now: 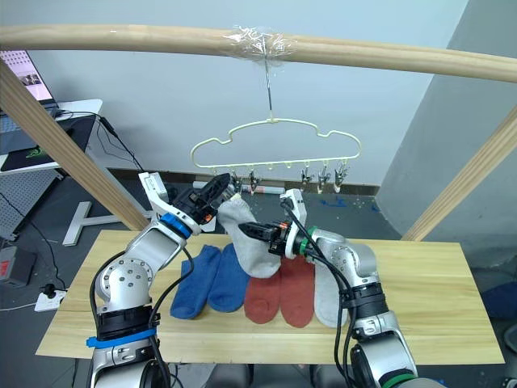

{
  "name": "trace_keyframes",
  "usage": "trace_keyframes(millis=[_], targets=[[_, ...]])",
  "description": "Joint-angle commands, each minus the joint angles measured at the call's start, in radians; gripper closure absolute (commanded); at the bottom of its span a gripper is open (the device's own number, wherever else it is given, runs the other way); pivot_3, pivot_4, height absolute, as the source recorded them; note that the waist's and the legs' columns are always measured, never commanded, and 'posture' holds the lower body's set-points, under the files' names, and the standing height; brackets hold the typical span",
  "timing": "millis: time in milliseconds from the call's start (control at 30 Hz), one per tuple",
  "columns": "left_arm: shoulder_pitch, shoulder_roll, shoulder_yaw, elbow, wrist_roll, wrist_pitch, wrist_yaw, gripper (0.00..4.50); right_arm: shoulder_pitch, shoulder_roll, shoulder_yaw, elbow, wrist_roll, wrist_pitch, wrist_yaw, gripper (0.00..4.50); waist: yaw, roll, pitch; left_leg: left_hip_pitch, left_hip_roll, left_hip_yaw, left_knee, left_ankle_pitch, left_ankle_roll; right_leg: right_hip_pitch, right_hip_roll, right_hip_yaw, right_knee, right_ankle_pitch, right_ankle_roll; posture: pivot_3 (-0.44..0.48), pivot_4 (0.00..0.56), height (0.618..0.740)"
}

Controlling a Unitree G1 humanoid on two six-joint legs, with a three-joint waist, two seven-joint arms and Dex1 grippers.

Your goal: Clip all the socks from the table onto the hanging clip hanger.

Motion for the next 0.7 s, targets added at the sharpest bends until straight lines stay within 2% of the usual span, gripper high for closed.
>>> trace_keyframes(millis=[33, 400, 700], targets=[[-0.020, -0.005, 0.032, -0.012, -0.041, -0.002, 0.010, 4.34, -0.007, 0.017, -0.044, -0.015, 0.060, 0.028, -0.008, 4.48, 0.000, 0.000, 0.000, 0.000, 0.000, 0.000, 0.000, 0.000, 0.000, 0.000, 0.000, 0.000, 0.000, 0.000, 0.000, 0.211, 0.156, 0.740], [-0.021, 0.001, 0.035, -0.020, -0.064, 0.018, 0.015, 4.34, 0.031, 0.001, -0.015, -0.020, 0.065, 0.052, -0.002, 4.48, 0.000, 0.000, 0.000, 0.000, 0.000, -0.001, 0.000, 0.000, 0.000, 0.000, 0.000, -0.001, 0.000, 0.000, 0.000, 0.218, 0.149, 0.740], [0.001, 0.008, 0.031, -0.049, -0.104, 0.055, 0.016, 4.34, -0.009, 0.030, -0.066, 0.003, 0.094, 0.040, -0.025, 4.48, 0.002, 0.000, 0.000, -0.001, 0.000, -0.001, 0.000, 0.000, 0.000, 0.000, 0.000, -0.001, 0.000, 0.000, 0.000, 0.220, 0.149, 0.740]])
